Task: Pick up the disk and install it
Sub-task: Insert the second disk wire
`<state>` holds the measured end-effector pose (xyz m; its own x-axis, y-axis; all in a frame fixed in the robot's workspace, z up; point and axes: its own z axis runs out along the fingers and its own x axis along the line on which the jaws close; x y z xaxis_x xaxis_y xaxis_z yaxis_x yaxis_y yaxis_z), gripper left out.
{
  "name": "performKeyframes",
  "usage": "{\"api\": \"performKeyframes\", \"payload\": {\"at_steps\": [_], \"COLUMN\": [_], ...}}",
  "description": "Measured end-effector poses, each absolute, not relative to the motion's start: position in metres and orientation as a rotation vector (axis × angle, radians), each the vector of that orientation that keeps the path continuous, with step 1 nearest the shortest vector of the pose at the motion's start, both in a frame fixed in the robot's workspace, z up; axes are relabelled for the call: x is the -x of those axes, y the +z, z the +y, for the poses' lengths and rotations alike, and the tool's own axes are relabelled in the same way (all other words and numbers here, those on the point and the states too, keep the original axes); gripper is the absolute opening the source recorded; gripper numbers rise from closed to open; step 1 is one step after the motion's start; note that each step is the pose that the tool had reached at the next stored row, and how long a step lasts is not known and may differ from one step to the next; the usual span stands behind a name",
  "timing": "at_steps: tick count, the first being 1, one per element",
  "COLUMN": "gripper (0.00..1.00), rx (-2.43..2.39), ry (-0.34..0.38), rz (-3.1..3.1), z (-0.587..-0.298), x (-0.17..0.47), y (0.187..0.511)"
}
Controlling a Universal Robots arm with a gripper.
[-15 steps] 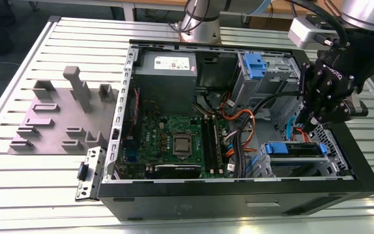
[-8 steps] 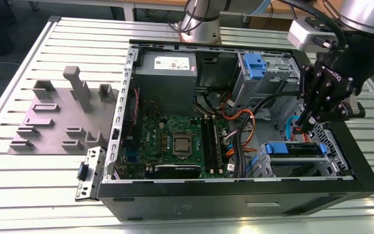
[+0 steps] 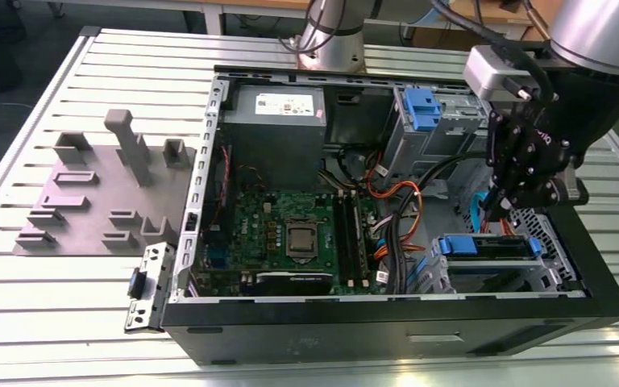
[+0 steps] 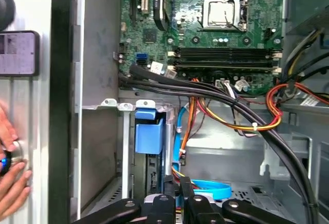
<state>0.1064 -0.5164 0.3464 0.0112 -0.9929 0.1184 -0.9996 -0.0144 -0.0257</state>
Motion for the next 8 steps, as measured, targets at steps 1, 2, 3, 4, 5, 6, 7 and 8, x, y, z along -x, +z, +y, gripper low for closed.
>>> {"api": "performKeyframes", "payload": {"at_steps": [1,2,3,4,5,6,7,8], "gripper": [0.16,0.16,0.16,0.16,0.16,0.16,0.16,0.16], "rx": [-2.192,-2.197,-2.199,-2.201,-2.203,-2.205,-2.206,-2.208], "ry": [0.150,0.144,0.145,0.148,0.153,0.158,0.161,0.164], "rz": [-2.164,-2.169,-2.171,-2.173,-2.176,-2.178,-2.180,-2.181], "z": [-0.5173,-0.5181,-0.5185,-0.5187,-0.5189,-0.5193,-0.5203,-0.5224], "x": [-0.1063,-0.1058,-0.1043,-0.1028,-0.1011,-0.0995,-0.0987,-0.0985], "y": [0.3461,0.3458,0.3458,0.3457,0.3458,0.3457,0.3457,0.3456]}}
